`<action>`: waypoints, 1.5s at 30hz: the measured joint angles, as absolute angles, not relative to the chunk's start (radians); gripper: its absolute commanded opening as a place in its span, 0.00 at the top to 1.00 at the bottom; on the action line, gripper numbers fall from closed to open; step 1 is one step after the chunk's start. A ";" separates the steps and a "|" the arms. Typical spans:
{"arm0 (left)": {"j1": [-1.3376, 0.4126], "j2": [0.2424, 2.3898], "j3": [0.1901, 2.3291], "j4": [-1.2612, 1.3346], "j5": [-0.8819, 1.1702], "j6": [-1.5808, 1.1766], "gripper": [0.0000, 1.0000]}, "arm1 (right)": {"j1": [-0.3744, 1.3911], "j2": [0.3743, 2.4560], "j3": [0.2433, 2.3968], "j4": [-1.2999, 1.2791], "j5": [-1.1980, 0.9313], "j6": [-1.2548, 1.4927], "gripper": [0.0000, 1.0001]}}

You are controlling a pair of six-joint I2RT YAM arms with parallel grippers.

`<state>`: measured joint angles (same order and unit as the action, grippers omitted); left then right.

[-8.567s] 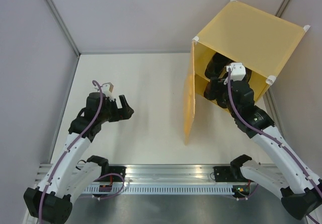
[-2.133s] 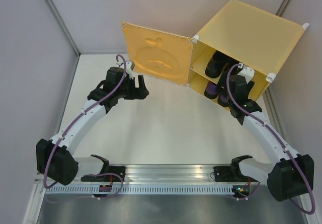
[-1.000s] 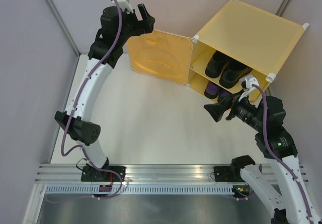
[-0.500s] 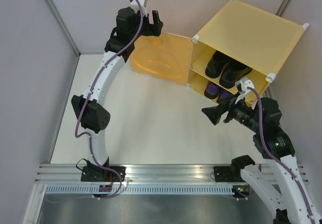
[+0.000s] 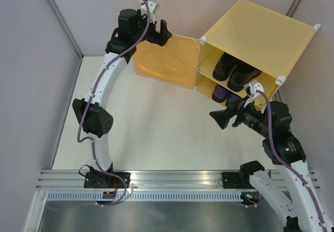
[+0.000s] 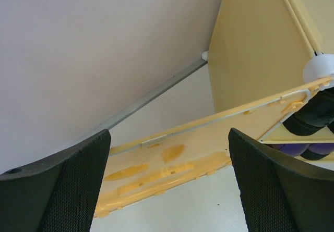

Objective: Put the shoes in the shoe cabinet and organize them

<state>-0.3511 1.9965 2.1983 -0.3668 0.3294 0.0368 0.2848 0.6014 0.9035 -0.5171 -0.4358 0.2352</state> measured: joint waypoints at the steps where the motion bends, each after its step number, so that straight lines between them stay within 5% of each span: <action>1: -0.351 1.996 2.198 -0.371 0.343 0.042 0.04 | 0.285 0.601 0.904 -0.517 -0.435 0.235 0.02; 15: -0.349 1.870 2.113 -0.524 0.452 0.076 0.04 | 0.285 0.591 0.904 -0.540 -0.427 0.235 0.02; 26: -0.353 1.490 1.836 -0.613 0.525 -0.015 0.05 | 0.286 0.566 0.924 -0.560 -0.418 0.234 0.02; 36: -0.355 1.079 1.534 -0.665 0.211 -0.093 0.09 | 0.286 0.498 1.103 -0.642 -0.181 0.234 0.02; 45: -0.355 1.013 1.377 -0.783 -0.085 -0.124 0.14 | 0.286 0.400 1.156 -0.674 0.075 0.234 0.02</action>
